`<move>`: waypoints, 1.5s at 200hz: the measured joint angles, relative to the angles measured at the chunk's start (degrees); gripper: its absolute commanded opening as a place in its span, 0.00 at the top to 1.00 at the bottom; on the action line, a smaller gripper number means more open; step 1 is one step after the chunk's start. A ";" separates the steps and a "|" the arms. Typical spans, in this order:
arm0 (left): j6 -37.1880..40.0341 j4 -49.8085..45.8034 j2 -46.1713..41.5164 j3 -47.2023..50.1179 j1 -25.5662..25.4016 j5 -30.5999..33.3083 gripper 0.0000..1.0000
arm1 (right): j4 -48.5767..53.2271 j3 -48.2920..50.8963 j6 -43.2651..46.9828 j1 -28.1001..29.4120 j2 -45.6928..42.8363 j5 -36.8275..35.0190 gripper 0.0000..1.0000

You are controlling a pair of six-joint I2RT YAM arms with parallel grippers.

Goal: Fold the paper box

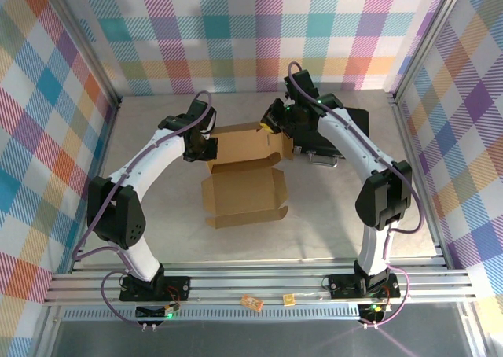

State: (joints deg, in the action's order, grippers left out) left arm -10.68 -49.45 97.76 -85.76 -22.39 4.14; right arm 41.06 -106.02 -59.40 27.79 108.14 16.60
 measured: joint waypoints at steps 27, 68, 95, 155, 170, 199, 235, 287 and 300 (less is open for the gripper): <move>0.00 -0.09 -0.24 -0.02 -0.26 0.00 1.00 | -2.01 5.97 1.75 -0.11 -4.87 -2.45 0.47; 0.00 -2.25 -0.28 -1.66 -0.24 0.00 1.00 | -8.59 25.20 3.74 -2.67 -23.80 -5.03 0.62; -0.04 -3.85 -0.26 -3.72 -0.24 -0.11 1.00 | -14.67 38.80 1.38 -4.07 -33.07 -4.74 0.79; -0.50 -6.38 -0.20 -6.45 -0.24 -0.52 1.00 | -25.31 49.24 -5.97 -3.72 -25.70 -4.46 0.81; -0.70 -6.56 -0.11 -6.45 -0.24 -0.66 1.00 | -27.36 49.24 -6.84 -3.72 -24.26 -5.14 0.78; -1.38 -7.30 -0.07 -6.45 -0.24 -1.14 1.00 | -30.84 48.06 -7.54 -3.72 -20.92 -6.19 0.71; -2.19 -7.63 -0.07 -6.45 -0.24 -1.51 1.00 | -33.14 44.54 -7.54 -2.99 -16.37 -6.58 0.67; -4.11 -7.69 0.13 -7.23 -0.11 -1.40 1.00 | -33.31 41.13 -7.13 -0.26 -13.60 -6.51 0.65; -4.50 -7.91 0.31 -7.80 -0.02 -1.25 1.00 | -32.50 40.00 -6.51 0.17 -12.52 -6.54 0.64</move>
State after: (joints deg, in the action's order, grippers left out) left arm -15.18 -57.36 98.06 -93.56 -22.41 2.90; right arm 8.56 -66.02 -65.91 27.97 95.61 10.07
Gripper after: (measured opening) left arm 0.082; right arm 0.353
